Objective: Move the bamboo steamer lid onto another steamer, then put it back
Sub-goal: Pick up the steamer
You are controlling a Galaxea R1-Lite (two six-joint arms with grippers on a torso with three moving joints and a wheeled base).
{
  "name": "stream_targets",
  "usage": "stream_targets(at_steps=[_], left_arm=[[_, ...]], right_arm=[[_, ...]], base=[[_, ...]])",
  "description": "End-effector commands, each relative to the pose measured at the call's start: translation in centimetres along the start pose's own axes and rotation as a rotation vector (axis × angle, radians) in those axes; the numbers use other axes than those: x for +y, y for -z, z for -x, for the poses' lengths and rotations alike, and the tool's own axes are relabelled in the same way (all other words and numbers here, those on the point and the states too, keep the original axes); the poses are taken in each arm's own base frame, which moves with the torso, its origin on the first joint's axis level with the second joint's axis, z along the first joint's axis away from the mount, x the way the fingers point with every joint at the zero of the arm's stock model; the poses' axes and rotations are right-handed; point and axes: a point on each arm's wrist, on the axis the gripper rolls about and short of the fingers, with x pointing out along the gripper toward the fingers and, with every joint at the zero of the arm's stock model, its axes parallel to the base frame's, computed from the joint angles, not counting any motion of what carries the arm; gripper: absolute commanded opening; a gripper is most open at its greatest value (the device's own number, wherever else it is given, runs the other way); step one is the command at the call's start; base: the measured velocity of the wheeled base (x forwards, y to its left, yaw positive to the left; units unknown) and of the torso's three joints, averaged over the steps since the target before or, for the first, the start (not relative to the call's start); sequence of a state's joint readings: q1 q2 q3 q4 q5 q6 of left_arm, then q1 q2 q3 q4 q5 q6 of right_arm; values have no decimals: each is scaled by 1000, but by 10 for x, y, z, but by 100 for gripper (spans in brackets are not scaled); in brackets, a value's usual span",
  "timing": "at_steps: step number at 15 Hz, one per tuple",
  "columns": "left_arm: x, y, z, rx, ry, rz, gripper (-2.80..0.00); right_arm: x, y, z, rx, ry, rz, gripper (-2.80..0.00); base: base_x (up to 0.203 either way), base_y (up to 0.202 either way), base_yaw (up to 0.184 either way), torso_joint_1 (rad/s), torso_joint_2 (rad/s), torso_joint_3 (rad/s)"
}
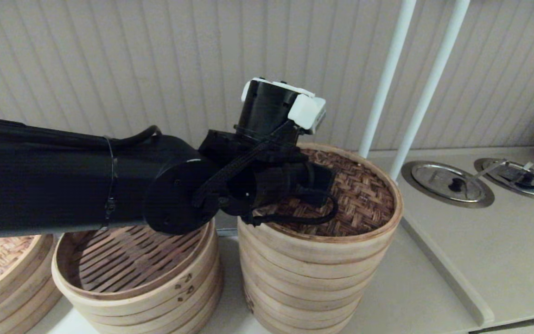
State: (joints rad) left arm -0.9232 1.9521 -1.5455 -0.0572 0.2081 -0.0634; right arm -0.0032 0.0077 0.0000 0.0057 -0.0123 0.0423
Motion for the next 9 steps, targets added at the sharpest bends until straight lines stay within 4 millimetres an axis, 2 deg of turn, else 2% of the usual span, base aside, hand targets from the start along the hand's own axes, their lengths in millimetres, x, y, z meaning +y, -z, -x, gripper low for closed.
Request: stream_targets(at_steps=[1, 9], left_arm=[[-1, -2, 1, -13, 2, 3, -280], [1, -16, 14, -79, -17, 25, -280]], right_arm=[[0, 1, 0, 5, 0, 0, -280], [0, 1, 0, 5, 0, 1, -280]], base=[[0, 0, 0, 0, 0, 0], [0, 0, 0, 0, 0, 0]])
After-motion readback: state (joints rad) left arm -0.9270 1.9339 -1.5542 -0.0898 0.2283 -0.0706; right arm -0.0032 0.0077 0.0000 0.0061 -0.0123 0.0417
